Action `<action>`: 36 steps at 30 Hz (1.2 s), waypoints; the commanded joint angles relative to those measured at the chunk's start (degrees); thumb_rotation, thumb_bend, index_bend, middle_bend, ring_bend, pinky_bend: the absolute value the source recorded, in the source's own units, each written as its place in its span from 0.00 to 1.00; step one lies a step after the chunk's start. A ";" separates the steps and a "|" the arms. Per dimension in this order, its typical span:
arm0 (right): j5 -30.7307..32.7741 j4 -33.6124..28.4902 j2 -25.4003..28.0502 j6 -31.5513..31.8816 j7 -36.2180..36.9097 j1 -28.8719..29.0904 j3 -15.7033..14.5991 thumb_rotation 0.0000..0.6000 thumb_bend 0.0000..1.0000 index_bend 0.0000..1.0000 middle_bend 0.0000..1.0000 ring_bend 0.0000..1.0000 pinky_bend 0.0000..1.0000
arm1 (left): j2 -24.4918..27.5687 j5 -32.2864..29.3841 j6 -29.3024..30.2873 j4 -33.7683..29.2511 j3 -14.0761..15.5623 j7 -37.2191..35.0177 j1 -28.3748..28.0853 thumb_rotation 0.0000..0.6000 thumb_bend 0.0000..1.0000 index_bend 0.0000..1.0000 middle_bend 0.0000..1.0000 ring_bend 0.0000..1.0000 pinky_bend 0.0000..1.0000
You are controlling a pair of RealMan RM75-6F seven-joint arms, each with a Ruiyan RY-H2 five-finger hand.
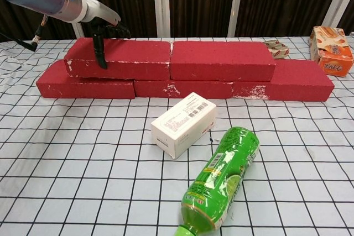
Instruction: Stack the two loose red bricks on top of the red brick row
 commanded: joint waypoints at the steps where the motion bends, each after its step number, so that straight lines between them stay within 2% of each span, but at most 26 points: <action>1: 0.01 -0.01 0.01 0.06 0.00 -0.01 0.01 1.00 0.21 0.00 0.00 0.00 0.00 | 0.09 -0.26 0.07 -0.16 0.07 0.29 -0.13 1.00 0.00 0.03 0.00 0.00 0.16; 7: 0.10 -0.01 0.05 0.16 0.05 -0.03 0.05 1.00 0.21 0.00 0.00 0.00 0.00 | 0.48 -0.91 0.14 -0.85 0.09 0.80 -0.45 1.00 0.00 0.00 0.00 0.00 0.15; 18: 0.31 -0.20 0.21 0.23 -0.09 -0.07 0.03 1.00 0.21 0.00 0.00 0.00 0.00 | 1.40 -1.90 0.40 -2.27 0.12 1.42 -1.22 1.00 0.00 0.00 0.00 0.00 0.15; 21: 0.31 -0.28 0.27 0.30 -0.16 -0.11 0.00 1.00 0.21 0.00 0.00 0.00 0.00 | 3.46 -1.72 1.22 -4.84 0.01 1.64 -1.93 1.00 0.00 0.00 0.00 0.00 0.15; 25: 0.07 -0.19 0.25 -0.20 -0.30 0.09 -0.24 1.00 0.21 0.00 0.00 0.00 0.00 | 9.70 0.79 3.95 -11.96 -2.26 -0.30 -2.13 1.00 0.00 0.00 0.00 0.00 0.16; 27: -0.33 0.16 0.10 -0.86 -0.18 0.42 -0.43 1.00 0.21 0.00 0.00 0.00 0.00 | 14.15 4.51 7.36 -17.98 -4.01 -2.15 -1.06 1.00 0.00 0.00 0.00 0.00 0.18; 29: -1.23 0.85 -0.28 -1.79 -0.46 1.02 -0.81 1.00 0.21 0.00 0.00 0.00 0.00 | 18.93 11.73 15.01 -26.55 -6.29 -5.54 2.38 1.00 0.00 0.00 0.00 0.00 0.21; 31: -2.25 1.45 -0.75 -2.21 -0.68 1.44 -1.14 1.00 0.21 0.00 0.00 0.00 0.00 | 22.33 19.74 23.05 -34.14 -7.27 -8.90 7.13 1.00 0.01 0.00 0.00 0.00 0.23; 33: -3.08 1.91 -1.28 -2.20 -1.10 1.68 -1.38 1.00 0.21 0.00 0.00 0.00 0.00 | 25.00 27.91 31.31 -40.96 -6.51 -11.59 12.83 1.00 0.01 0.02 0.01 0.01 0.25; 36: -3.90 2.47 -2.07 -1.74 -2.15 1.89 -1.56 1.00 0.21 0.00 0.00 0.00 0.00 | 27.25 39.03 41.17 -46.93 -2.98 -13.12 21.31 1.00 0.01 0.06 0.03 0.02 0.25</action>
